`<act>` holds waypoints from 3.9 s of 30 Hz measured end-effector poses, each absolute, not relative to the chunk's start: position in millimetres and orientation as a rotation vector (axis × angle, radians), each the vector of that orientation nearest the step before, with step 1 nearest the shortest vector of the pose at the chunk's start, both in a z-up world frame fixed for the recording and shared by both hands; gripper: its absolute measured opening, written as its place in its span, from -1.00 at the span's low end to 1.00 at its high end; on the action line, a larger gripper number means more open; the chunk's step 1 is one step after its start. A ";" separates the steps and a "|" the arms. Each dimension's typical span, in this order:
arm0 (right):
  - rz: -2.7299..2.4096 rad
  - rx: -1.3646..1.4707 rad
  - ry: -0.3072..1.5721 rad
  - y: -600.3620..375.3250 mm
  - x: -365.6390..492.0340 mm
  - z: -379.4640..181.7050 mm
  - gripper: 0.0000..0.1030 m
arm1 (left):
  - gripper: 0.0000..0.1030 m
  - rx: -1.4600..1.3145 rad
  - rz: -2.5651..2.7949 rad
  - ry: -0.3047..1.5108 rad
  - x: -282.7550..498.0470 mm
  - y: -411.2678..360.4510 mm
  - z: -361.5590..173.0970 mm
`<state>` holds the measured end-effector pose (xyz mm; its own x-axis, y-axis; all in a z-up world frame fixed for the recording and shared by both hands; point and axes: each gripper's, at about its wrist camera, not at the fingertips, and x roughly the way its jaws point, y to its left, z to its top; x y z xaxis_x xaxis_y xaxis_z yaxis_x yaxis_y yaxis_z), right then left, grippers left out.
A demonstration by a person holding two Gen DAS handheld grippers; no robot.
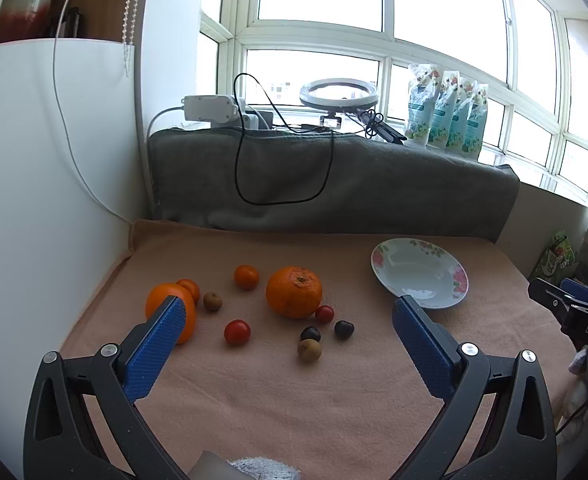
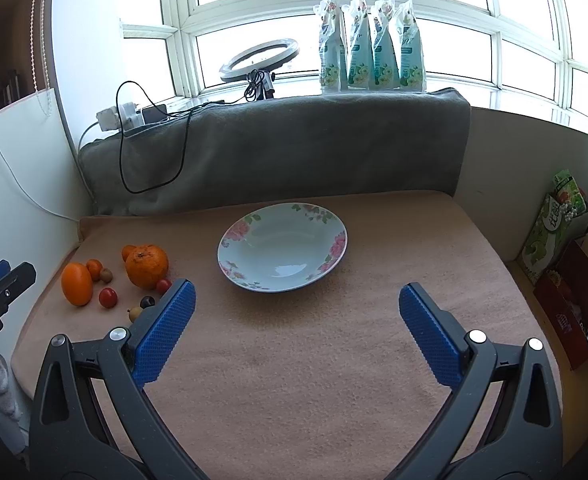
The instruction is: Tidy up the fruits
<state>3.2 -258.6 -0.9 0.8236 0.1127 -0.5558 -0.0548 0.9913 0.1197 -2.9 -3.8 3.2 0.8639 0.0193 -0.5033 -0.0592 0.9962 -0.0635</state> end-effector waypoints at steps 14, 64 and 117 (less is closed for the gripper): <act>0.095 0.100 0.599 -256.7 3.3 -0.7 1.00 | 0.99 -0.075 0.039 0.523 -4.2 -2.9 4.0; 0.507 0.161 0.807 -182.8 115.3 -29.3 1.00 | 0.85 -0.309 -0.055 0.723 53.3 39.8 -61.7; 0.732 0.285 1.160 -65.0 229.0 -105.2 0.34 | 0.09 -0.483 -0.207 0.869 154.0 49.0 -124.2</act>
